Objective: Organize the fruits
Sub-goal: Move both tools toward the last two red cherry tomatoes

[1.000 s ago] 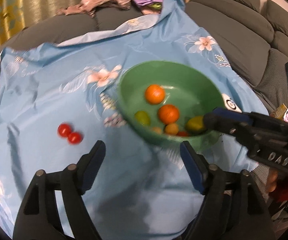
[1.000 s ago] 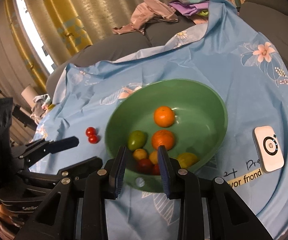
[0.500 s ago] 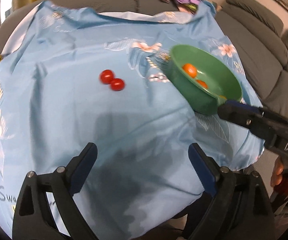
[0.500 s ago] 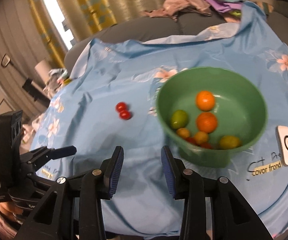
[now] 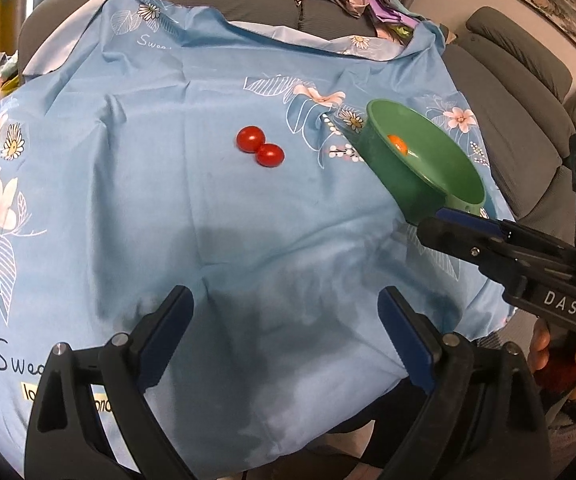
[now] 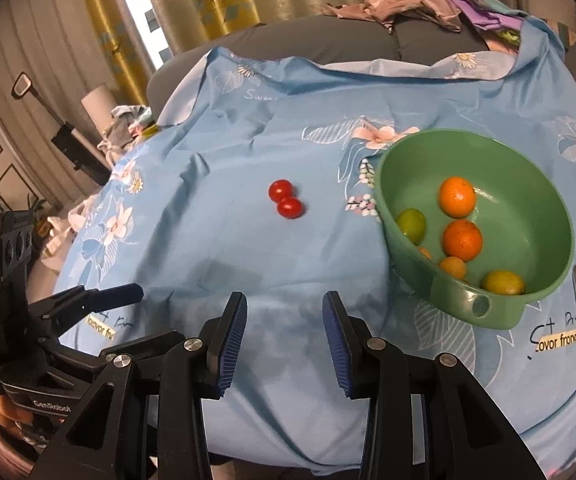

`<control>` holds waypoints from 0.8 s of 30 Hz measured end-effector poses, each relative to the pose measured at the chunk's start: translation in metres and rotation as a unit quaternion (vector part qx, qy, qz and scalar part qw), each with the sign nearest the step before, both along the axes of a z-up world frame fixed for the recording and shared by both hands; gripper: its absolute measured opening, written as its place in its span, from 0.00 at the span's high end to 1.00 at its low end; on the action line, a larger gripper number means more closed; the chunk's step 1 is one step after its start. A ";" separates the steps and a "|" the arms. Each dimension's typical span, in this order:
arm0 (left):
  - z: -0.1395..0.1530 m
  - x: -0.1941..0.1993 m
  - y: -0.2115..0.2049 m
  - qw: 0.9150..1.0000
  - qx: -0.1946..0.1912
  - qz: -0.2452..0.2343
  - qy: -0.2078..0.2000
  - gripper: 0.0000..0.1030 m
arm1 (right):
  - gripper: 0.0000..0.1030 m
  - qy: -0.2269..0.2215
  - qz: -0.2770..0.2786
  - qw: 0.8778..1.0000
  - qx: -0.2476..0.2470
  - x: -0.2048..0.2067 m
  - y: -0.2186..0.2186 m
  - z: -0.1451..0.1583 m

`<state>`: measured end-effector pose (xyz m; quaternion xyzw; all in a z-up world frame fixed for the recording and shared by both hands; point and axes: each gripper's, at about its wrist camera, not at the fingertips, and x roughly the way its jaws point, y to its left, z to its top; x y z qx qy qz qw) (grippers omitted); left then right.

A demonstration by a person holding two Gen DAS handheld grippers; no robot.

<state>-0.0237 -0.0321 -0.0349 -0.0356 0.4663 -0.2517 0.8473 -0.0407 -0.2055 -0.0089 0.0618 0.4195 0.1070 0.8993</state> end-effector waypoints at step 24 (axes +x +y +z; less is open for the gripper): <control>-0.008 0.043 0.027 1.000 -0.006 0.010 0.005 0.09 | 0.61 0.007 0.014 0.999 -0.028 0.051 0.022 -0.021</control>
